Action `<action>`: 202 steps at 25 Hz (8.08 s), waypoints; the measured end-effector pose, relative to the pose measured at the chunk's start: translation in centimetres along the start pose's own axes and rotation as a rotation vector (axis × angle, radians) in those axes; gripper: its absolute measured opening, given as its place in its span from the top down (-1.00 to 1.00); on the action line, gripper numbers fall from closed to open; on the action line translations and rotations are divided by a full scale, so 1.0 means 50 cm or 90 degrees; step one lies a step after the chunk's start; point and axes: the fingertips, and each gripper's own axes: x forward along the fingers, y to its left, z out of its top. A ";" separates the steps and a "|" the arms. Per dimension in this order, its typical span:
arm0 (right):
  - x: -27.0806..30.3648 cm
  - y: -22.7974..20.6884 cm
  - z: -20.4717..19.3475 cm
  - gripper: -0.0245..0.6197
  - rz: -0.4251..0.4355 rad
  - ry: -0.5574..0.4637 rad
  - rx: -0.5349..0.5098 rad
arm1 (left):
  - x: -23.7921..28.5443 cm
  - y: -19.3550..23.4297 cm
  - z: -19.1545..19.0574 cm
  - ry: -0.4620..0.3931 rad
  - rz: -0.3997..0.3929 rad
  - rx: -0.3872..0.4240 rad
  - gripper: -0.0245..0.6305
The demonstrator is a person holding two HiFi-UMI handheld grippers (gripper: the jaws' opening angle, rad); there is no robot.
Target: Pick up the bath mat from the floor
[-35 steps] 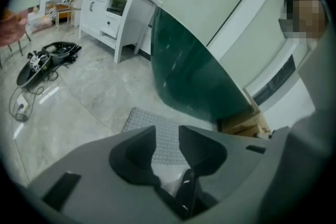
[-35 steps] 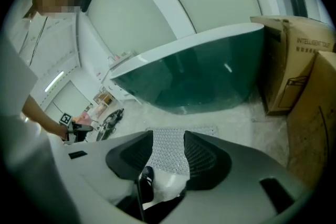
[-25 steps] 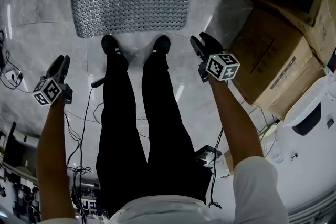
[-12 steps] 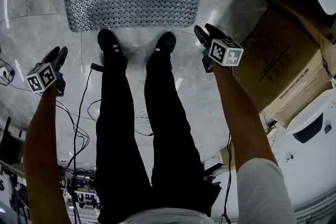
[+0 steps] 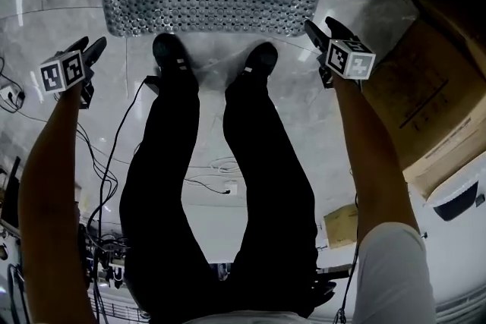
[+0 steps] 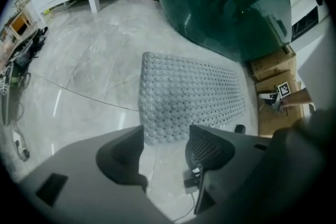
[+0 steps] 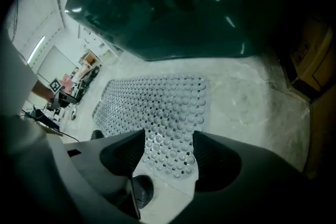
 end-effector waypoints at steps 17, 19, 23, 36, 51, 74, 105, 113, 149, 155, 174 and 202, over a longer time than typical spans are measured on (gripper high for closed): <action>0.180 -0.151 0.042 0.04 -0.028 -0.012 -0.011 | 0.194 0.120 0.095 -0.009 -0.014 0.037 -0.10; 0.194 -0.162 0.040 0.04 -0.029 0.000 -0.032 | 0.219 0.121 0.108 -0.007 -0.022 0.043 -0.11; 0.227 -0.188 0.036 0.05 -0.014 -0.012 -0.022 | 0.266 0.136 0.139 -0.034 -0.024 0.011 -0.12; 0.221 -0.171 0.056 0.09 0.033 -0.040 0.098 | 0.299 0.123 0.142 -0.048 -0.007 0.003 -0.12; 0.244 -0.170 0.021 0.74 -0.004 -0.023 0.111 | 0.300 0.162 0.135 -0.024 0.019 -0.060 0.61; 0.241 -0.178 0.015 0.77 -0.084 -0.081 0.152 | 0.283 0.163 0.143 -0.118 0.062 -0.060 0.68; -0.274 0.268 0.258 0.80 -0.018 -0.012 -0.110 | -0.223 -0.464 0.133 -0.017 -0.190 -0.056 0.85; -0.624 0.340 0.324 0.80 -0.012 -0.064 -0.196 | -0.508 -0.612 0.108 -0.029 -0.207 -0.037 0.85; -1.900 0.735 0.676 0.80 0.099 -0.738 -0.245 | -1.918 -1.101 0.332 -0.729 -0.332 0.301 0.86; -1.987 0.797 0.618 0.81 0.075 -0.787 -0.278 | -1.990 -1.146 0.278 -0.764 -0.365 0.330 0.86; -1.954 1.055 0.272 0.81 0.036 -0.816 -0.190 | -2.050 -0.983 -0.060 -0.756 -0.403 0.407 0.86; -1.938 1.111 -0.175 0.81 0.089 -0.791 -0.099 | -1.961 -1.026 -0.479 -0.683 -0.397 0.379 0.86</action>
